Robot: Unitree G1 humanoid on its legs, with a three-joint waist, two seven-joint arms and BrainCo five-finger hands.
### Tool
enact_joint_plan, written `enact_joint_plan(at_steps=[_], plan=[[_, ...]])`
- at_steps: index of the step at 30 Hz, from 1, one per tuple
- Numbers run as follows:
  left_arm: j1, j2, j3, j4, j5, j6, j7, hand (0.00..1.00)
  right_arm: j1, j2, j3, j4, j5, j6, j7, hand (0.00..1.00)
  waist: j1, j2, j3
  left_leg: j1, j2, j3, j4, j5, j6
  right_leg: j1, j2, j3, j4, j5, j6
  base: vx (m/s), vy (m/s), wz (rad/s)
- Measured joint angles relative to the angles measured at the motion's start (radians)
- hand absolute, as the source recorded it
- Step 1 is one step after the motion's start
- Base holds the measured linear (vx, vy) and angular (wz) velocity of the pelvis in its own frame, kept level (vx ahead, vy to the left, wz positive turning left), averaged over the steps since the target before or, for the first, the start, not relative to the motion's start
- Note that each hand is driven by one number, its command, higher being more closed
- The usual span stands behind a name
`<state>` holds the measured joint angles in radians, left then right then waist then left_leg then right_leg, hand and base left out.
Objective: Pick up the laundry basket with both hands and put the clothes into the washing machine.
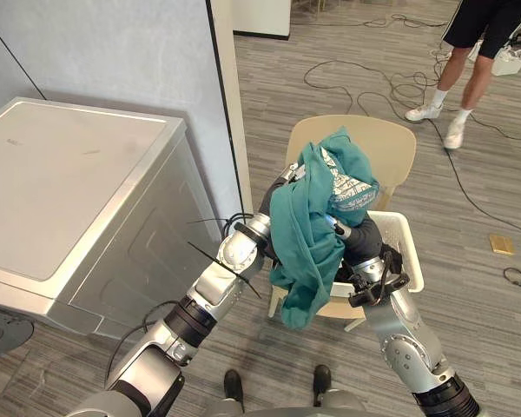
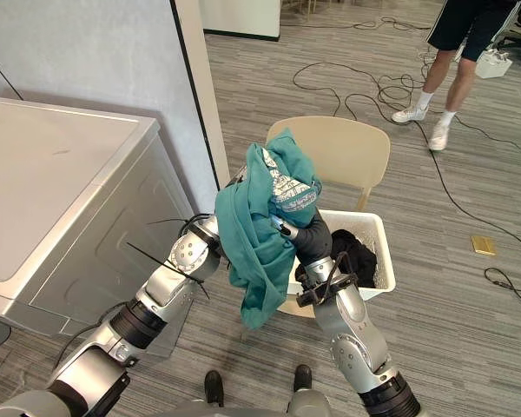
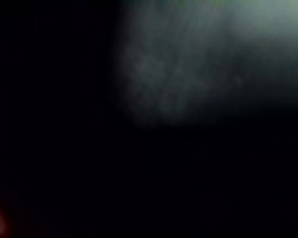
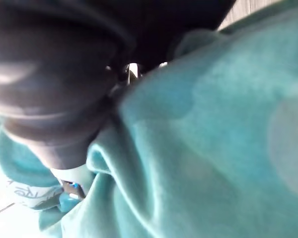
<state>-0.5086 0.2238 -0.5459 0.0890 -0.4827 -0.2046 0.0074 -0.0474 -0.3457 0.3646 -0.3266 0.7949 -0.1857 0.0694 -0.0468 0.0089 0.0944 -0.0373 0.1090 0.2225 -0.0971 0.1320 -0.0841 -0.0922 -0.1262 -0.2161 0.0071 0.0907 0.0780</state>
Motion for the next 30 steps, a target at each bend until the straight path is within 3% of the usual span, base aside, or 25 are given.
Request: enact_joint_plan(at_steps=[1,2,12,20,30], plan=[[0.0,-0.003,0.006,0.0,0.013,0.0,0.011,1.0,0.0,-0.002,0.01,0.0,-0.001,-0.001,0.0,1.0,0.0,0.0,0.0,-0.002,-0.001,0.0,-0.003,0.0,0.0,0.002,0.0,0.0,-0.008,0.003,0.005,0.0,0.0,0.0],[0.0,-0.005,0.008,0.0,0.026,0.0,0.019,1.0,0.0,-0.001,0.022,0.0,-0.002,-0.001,0.0,0.0,0.0,0.0,0.0,-0.002,-0.002,0.001,-0.005,0.0,0.0,0.003,0.0,0.001,-0.013,0.006,0.006,0.0,0.0,0.0],[0.026,-0.054,0.051,0.042,0.141,0.001,0.087,1.0,0.008,0.027,0.007,0.03,-0.062,0.013,-0.033,0.0,0.002,-0.001,-0.025,-0.002,-0.003,0.001,-0.005,0.0,0.001,0.009,0.001,0.003,-0.029,0.015,0.0,0.01,0.0,0.0],[0.107,-0.124,0.109,0.042,0.14,0.003,0.129,1.0,0.048,0.102,-0.058,0.04,-0.14,0.021,-0.074,0.0,0.003,-0.001,-0.031,0.002,-0.002,0.0,-0.005,0.0,0.0,0.016,0.002,0.001,-0.031,0.011,0.006,0.01,0.0,0.0],[0.149,-0.135,0.229,0.034,0.074,0.013,0.174,1.0,0.056,0.159,-0.16,0.04,-0.181,0.019,-0.116,0.0,0.003,-0.001,-0.031,0.003,-0.002,0.006,-0.005,-0.003,-0.003,0.018,0.003,0.005,-0.036,0.014,0.006,0.0,0.0,0.0]])
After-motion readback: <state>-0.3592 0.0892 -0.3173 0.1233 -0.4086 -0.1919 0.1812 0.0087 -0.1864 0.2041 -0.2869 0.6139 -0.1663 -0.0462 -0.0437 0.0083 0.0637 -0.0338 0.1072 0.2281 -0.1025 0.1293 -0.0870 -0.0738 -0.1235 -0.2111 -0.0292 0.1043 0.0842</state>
